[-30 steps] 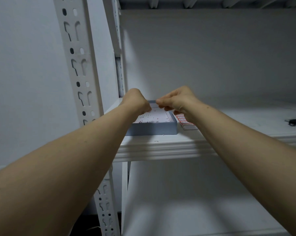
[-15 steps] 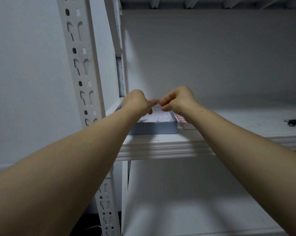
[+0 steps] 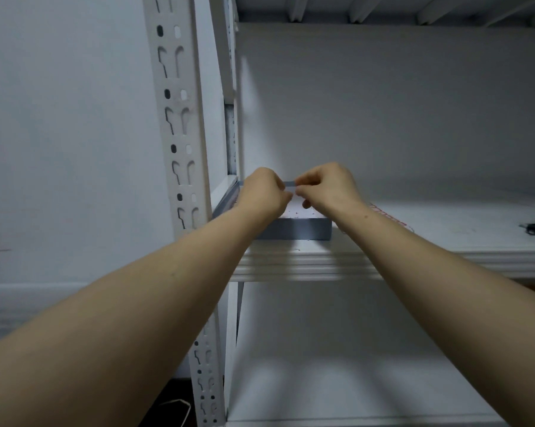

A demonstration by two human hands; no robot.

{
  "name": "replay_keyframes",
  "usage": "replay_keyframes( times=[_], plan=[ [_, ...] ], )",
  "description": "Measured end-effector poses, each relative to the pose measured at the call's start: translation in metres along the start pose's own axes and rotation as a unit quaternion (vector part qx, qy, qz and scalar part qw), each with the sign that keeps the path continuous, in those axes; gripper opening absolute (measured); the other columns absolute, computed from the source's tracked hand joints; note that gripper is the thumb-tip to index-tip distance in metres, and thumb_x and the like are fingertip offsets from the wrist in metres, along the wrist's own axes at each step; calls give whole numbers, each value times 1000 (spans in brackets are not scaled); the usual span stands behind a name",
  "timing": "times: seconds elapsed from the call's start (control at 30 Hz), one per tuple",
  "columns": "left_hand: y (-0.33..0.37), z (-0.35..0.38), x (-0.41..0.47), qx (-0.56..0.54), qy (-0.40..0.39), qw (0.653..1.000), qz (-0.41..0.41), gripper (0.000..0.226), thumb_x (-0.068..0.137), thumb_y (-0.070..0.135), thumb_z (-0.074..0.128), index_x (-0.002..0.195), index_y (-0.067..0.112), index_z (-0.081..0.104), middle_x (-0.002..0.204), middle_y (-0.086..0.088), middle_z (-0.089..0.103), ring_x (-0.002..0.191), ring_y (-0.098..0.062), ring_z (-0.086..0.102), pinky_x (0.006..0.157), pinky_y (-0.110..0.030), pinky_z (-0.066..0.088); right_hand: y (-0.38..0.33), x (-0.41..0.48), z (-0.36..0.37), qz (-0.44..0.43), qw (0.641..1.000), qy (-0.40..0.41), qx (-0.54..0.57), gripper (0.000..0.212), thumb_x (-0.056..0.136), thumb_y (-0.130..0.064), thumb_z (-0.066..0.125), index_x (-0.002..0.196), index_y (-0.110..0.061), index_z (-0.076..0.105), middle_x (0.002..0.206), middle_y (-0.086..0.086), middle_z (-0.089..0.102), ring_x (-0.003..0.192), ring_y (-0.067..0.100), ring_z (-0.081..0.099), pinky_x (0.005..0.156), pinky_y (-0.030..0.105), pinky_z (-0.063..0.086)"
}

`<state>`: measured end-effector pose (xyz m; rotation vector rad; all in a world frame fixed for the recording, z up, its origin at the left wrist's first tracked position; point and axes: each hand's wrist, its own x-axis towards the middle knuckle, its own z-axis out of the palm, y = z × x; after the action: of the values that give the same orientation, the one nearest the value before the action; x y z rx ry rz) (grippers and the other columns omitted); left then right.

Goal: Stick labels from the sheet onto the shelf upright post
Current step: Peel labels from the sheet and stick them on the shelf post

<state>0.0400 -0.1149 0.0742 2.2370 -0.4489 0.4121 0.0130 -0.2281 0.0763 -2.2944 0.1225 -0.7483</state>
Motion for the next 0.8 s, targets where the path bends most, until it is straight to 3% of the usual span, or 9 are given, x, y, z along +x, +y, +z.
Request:
replay_keyframes(
  times=[0.13,0.23,0.37,0.5,0.57,0.67,0.73,0.8],
  plan=[
    [-11,-7,-36,2,75,992,99,40,91,10,54,131,14,56,142,-6,47,128,-21,45,103,-33,38,-14,-18,11,-41,997,24,62,24,87,-5,52,101,-12,70,91,2,71,79,17,69,82,38,55],
    [-36,-17,-65,-13,202,958,205,39,83,2,57,121,9,63,127,-11,51,117,-22,46,96,-29,41,-26,-38,27,-59,991,5,123,24,89,0,50,103,-10,67,85,0,66,62,8,64,76,35,56],
    [-73,-30,-90,-38,314,931,183,55,69,-3,53,123,6,55,121,-18,42,106,-20,37,98,-14,26,-42,-59,52,-54,982,-68,170,26,92,1,46,112,-6,63,102,10,67,80,15,67,84,36,56],
    [-103,-42,-97,-91,243,966,25,77,78,7,66,145,9,27,136,-12,34,122,-22,38,107,-32,35,-52,-63,73,-54,981,-104,157,39,91,5,45,128,-5,53,120,9,61,113,18,57,104,32,42],
    [-114,-45,-97,-127,174,976,-36,85,80,16,68,149,13,19,139,-4,39,124,-15,40,100,-26,36,-55,-64,81,-34,973,-134,185,50,87,13,40,133,-5,47,124,8,58,118,19,55,105,32,41],
    [-121,-46,-96,-171,130,975,-56,80,72,32,65,144,16,34,129,2,55,119,-13,52,98,-28,42,-59,-70,91,-35,953,-159,257,53,80,22,38,124,-5,54,114,5,63,109,18,61,96,33,50],
    [-120,-47,-95,-177,125,975,-39,58,69,36,60,124,18,54,110,5,66,102,-12,62,92,-36,51,-58,-74,95,-42,945,-152,286,56,77,25,39,119,-8,57,105,1,65,103,15,63,91,29,52],
    [-116,-49,-93,-175,129,976,-31,42,69,36,59,106,18,61,96,6,69,89,-13,65,84,-39,54,-56,-76,98,-45,940,-141,308,60,74,26,37,114,-12,60,103,-1,67,101,13,64,87,25,53]
  ],
)
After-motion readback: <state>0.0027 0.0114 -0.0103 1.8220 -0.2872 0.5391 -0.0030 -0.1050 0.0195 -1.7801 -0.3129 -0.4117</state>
